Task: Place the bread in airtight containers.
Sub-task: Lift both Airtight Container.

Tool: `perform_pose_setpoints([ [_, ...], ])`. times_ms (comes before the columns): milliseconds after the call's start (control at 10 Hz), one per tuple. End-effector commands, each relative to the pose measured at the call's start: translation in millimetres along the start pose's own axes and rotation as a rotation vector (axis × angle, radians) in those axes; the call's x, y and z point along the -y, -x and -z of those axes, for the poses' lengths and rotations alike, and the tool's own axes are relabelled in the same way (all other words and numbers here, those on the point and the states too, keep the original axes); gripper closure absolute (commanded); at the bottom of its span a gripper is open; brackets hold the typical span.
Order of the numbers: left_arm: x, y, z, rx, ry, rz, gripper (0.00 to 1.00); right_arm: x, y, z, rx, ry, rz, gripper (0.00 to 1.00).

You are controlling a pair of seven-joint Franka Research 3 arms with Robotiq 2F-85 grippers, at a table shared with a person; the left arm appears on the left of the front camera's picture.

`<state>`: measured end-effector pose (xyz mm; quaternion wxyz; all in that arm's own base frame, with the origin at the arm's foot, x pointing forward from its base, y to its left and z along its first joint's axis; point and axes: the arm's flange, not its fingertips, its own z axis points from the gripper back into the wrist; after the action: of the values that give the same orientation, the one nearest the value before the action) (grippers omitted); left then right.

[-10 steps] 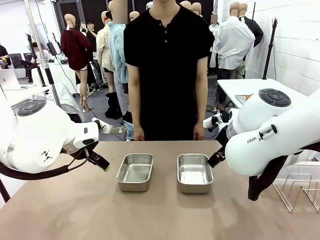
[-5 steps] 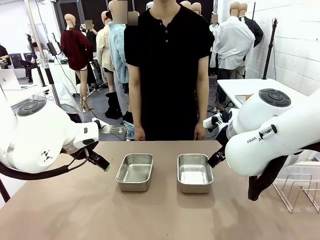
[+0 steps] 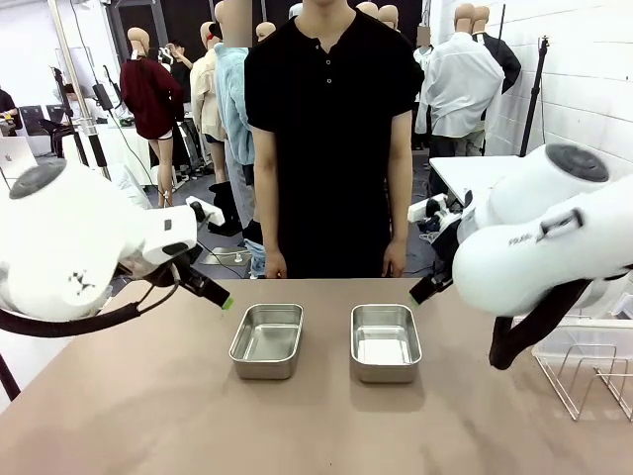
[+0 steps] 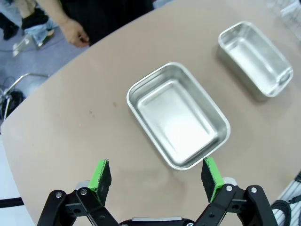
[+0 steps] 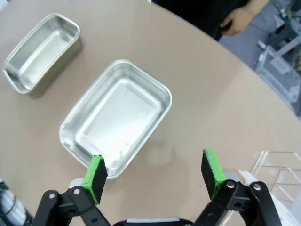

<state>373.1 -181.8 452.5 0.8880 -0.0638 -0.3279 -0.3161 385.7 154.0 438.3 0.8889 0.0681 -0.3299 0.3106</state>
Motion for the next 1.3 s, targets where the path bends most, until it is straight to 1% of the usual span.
perform_pose_setpoints([
  [0,-17.8,17.7,-37.9,0.040,0.116,0.000,0.00,25.0,32.8,-39.3,0.077,-0.104,0.024,0.00],
  [300,-25.5,22.1,-73.3,0.109,0.213,-0.019,0.00,39.5,43.2,-85.5,0.156,-0.185,0.050,0.00],
  [400,-31.9,26.3,-86.7,0.113,0.209,-0.013,0.00,47.1,48.8,-95.9,0.177,-0.207,0.077,0.00],
  [500,-38.2,29.1,-91.5,0.125,0.216,-0.018,0.00,51.2,51.8,-102.5,0.185,-0.224,0.077,0.00],
  [600,-39.8,28.9,-92.7,0.138,0.228,-0.024,0.00,52.3,51.4,-102.7,0.177,-0.227,0.073,0.00],
  [700,-35.7,28.1,-92.3,0.128,0.252,-0.007,0.00,50.8,50.0,-99.3,0.159,-0.240,0.063,0.00],
  [1000,-35.8,25.5,-91.9,0.112,0.240,-0.013,0.00,51.3,49.8,-96.2,0.146,-0.245,0.063,0.00],
  [1200,-35.1,25.5,-94.9,0.121,0.235,-0.038,0.00,50.6,49.9,-93.7,0.137,-0.248,0.076,0.00],
])
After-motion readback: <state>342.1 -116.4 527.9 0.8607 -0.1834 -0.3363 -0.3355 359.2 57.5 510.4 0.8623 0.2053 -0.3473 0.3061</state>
